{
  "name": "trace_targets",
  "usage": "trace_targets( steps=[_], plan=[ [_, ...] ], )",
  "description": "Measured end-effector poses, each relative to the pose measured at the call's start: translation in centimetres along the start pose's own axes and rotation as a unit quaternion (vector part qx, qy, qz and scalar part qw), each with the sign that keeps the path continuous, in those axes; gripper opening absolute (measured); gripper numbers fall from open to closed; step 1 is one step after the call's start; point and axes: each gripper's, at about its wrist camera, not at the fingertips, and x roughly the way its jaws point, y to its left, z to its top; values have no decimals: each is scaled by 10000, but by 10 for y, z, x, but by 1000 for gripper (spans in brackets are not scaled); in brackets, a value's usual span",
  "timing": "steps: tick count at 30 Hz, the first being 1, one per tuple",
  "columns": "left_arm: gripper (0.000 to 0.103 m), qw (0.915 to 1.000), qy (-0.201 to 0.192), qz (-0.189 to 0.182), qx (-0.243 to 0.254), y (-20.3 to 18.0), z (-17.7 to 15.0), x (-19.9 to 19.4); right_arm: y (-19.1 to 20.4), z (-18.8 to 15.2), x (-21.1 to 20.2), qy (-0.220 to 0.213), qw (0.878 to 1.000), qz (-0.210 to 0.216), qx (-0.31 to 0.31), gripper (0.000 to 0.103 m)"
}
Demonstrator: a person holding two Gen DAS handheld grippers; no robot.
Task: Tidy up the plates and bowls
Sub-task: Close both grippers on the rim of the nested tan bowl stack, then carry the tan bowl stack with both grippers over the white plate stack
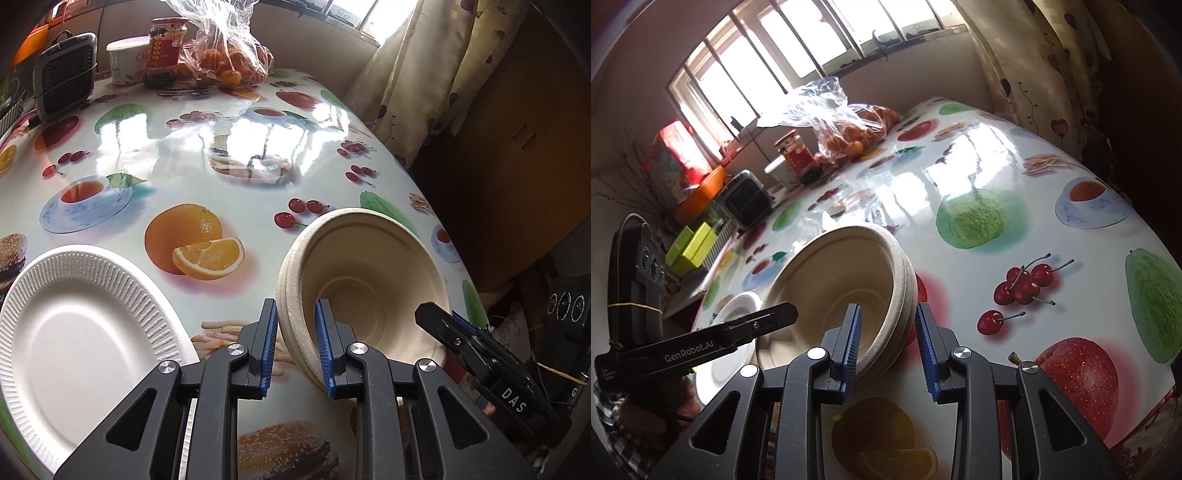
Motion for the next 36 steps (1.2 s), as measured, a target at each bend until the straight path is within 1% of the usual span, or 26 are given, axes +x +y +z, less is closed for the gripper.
trace_targets(
  steps=[10,14,16,25,36],
  plan=[
    [22,10000,-13,37,27,-1,0,0,0,-1,0,-9,10000,-50,25,28],
    [22,10000,-37,75,44,-1,1,-1,0,0,-1,-21,10000,-81,13,24],
    [22,10000,-42,75,44,-1,1,-2,0,0,-1,-24,10000,-84,22,23],
    [22,9999,-51,87,66,-2,1,-2,0,0,-2,-29,10000,-79,18,23],
    [22,9997,-193,129,106,-6,2,-15,3,11,-7,-120,9999,-29,-43,23]
  ],
)
